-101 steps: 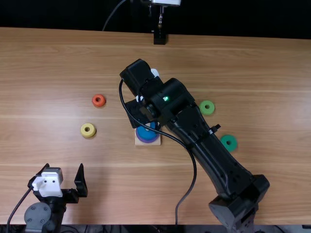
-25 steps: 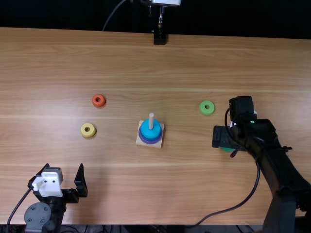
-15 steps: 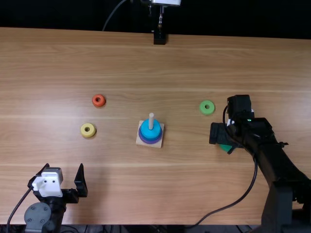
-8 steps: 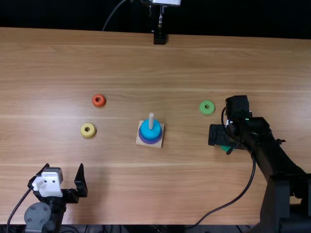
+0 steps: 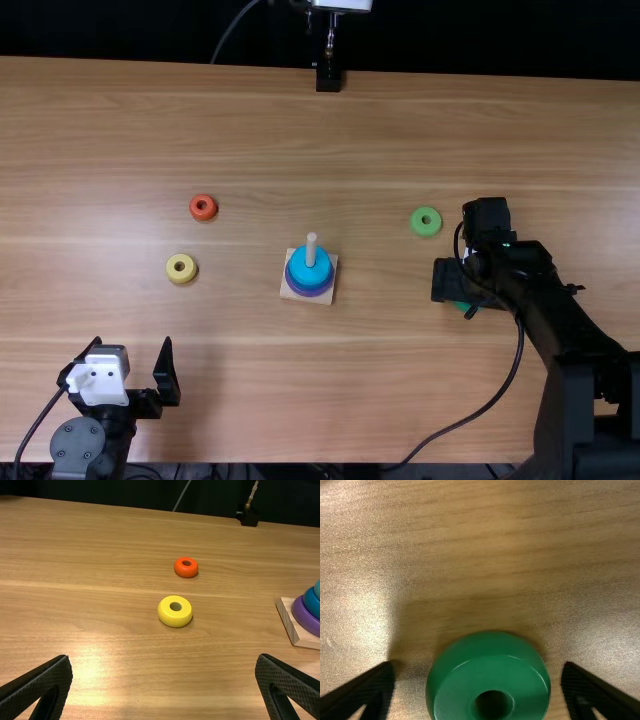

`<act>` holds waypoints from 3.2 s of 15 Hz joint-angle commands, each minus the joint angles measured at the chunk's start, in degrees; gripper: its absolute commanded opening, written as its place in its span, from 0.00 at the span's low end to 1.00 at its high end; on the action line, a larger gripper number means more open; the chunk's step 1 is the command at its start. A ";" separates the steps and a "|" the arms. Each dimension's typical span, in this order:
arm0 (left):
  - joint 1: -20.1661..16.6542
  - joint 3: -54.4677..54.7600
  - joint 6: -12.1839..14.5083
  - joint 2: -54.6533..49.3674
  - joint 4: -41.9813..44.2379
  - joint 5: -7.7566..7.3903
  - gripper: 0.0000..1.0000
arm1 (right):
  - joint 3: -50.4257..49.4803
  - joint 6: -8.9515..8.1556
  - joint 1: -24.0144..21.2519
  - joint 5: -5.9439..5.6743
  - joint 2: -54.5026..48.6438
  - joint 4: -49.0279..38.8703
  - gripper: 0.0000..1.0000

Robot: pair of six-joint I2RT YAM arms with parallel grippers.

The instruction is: Build the Hanoi tower: stack the rings onto the peg from bottom to top in this color order: purple, dark blue, light blue, dark green, light green, yellow, orange.

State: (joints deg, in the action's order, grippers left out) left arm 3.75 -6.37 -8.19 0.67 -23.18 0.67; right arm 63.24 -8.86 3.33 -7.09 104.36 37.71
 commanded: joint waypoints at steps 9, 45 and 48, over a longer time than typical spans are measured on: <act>0.21 6.37 0.17 -0.67 -4.35 -0.56 1.00 | 6.72 0.43 2.73 2.87 0.41 4.01 0.00; 0.21 6.37 0.17 -0.67 -4.35 -0.56 1.00 | 59.01 0.53 34.02 2.87 13.68 35.44 0.00; 0.21 6.37 0.17 -0.67 -4.35 -0.56 1.00 | 58.66 0.43 34.11 2.87 14.30 35.33 0.00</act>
State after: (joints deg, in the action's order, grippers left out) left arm 3.77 -6.37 -8.23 0.67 -23.18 0.67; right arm 122.48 -8.67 36.77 -4.08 118.19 73.25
